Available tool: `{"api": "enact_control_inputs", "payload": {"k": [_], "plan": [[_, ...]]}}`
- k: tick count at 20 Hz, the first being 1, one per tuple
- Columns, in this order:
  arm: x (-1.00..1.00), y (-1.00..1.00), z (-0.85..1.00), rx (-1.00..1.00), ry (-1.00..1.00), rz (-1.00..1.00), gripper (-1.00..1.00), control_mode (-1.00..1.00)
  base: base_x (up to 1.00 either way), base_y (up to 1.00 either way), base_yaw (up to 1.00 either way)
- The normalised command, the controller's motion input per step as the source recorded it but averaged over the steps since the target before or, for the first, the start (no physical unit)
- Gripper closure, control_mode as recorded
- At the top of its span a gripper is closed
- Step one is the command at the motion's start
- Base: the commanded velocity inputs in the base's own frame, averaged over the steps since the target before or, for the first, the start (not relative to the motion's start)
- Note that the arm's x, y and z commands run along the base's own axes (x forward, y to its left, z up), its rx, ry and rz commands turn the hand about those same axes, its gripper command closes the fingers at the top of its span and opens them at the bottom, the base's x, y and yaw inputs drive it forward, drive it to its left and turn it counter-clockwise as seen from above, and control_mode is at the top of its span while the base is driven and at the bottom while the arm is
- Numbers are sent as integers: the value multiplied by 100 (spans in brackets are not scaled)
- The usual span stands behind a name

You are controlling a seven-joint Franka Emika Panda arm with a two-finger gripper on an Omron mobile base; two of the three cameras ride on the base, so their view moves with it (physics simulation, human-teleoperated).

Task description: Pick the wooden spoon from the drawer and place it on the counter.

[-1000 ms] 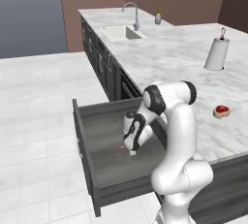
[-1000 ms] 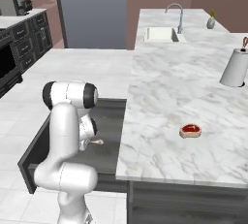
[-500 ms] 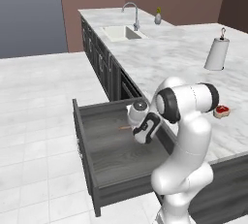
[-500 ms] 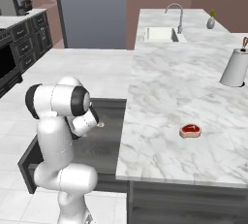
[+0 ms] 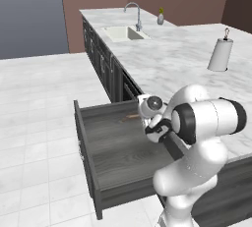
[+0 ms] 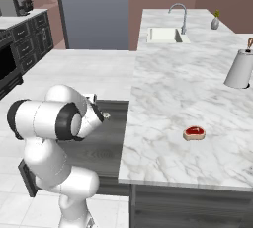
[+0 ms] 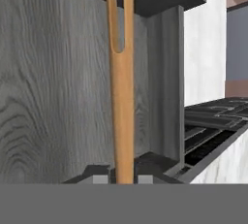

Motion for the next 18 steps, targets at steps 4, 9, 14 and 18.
{"api": "enact_control_inputs", "payload": {"k": [4,9,14,18], "plan": [[-10,-73,100,0,-17,-1,100,-100,0,0,0],[-17,-82,100,0,-2,-5,100,-100,0,0,0],[-23,-81,100,0,1,-6,100,-100,0,0,0],[-14,-70,100,9,18,-1,100,-100,0,0,0]]}}
